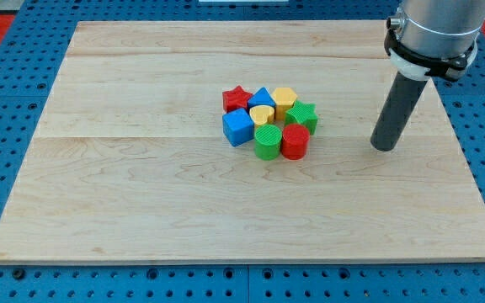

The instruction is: Slide group of blocks a bit left

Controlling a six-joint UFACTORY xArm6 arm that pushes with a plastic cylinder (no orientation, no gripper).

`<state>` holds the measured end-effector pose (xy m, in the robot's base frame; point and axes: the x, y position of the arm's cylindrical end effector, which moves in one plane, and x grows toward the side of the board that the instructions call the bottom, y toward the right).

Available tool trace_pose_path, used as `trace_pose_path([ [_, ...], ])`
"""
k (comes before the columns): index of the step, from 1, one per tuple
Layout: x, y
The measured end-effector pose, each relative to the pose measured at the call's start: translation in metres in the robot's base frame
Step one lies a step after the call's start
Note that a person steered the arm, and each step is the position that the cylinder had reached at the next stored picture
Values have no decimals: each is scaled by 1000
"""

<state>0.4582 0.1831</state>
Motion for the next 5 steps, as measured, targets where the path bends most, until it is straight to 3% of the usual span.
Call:
trace_pose_path([
  [1, -3, -3],
  [3, -64, -19],
  [4, -64, -48],
  [5, -35, -93],
])
